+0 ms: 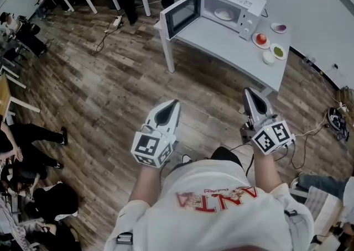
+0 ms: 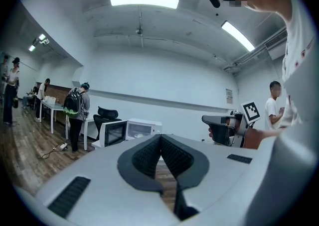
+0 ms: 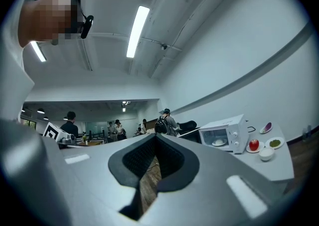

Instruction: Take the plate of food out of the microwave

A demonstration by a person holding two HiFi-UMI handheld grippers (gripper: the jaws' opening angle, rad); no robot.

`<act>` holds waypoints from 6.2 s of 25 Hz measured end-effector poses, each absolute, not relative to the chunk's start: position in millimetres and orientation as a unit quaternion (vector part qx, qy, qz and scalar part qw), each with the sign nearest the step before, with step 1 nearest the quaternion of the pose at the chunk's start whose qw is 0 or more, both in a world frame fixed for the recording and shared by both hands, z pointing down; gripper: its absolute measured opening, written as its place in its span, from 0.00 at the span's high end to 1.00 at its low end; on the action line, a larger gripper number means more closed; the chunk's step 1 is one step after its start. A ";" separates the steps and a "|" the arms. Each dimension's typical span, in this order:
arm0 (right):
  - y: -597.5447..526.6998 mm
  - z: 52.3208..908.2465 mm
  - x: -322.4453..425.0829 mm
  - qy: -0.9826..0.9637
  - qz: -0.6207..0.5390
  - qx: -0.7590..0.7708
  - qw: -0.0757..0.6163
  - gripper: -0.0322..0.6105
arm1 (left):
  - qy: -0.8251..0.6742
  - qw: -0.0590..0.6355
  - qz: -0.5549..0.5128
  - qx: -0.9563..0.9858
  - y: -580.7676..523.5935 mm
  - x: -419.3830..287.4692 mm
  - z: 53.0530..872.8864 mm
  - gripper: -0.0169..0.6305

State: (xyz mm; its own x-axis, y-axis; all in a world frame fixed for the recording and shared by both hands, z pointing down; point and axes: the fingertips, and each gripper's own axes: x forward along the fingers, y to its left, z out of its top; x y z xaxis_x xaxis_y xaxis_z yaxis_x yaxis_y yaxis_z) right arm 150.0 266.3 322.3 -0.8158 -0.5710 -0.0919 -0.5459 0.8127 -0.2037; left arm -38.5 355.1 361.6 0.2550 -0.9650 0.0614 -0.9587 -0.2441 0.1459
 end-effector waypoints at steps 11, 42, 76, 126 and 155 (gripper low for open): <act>244.8 338.5 122.8 0.943 -0.105 -0.310 0.059 0.95 | -0.601 0.082 -0.017 0.795 334.6 -68.7 370.4 0.96; -63.4 361.4 140.9 0.925 -0.197 -0.315 0.083 0.95 | -0.602 0.078 0.007 0.795 36.9 -54.4 346.0 0.96; -242.3 438.8 67.1 0.831 -0.303 -0.460 0.082 0.95 | -0.464 0.129 0.025 0.876 -223.3 -115.5 407.3 0.96; -425.3 654.1 29.2 0.501 -0.635 -0.497 0.314 0.92 | -0.438 0.205 0.077 0.872 -268.3 -106.4 465.1 0.96; -406.5 637.3 31.4 0.547 -0.609 -0.447 0.361 0.92 | -0.444 0.216 0.079 0.866 -259.8 -119.0 469.8 0.96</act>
State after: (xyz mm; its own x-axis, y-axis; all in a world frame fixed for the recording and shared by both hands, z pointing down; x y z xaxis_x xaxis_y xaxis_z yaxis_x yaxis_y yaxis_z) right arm 31.4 -406.5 637.3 -0.3404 -0.9283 0.1498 -0.0484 -0.1418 -0.9887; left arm -119.0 -259.8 469.8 0.5940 -0.7341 0.3288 -0.8026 -0.5132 0.3042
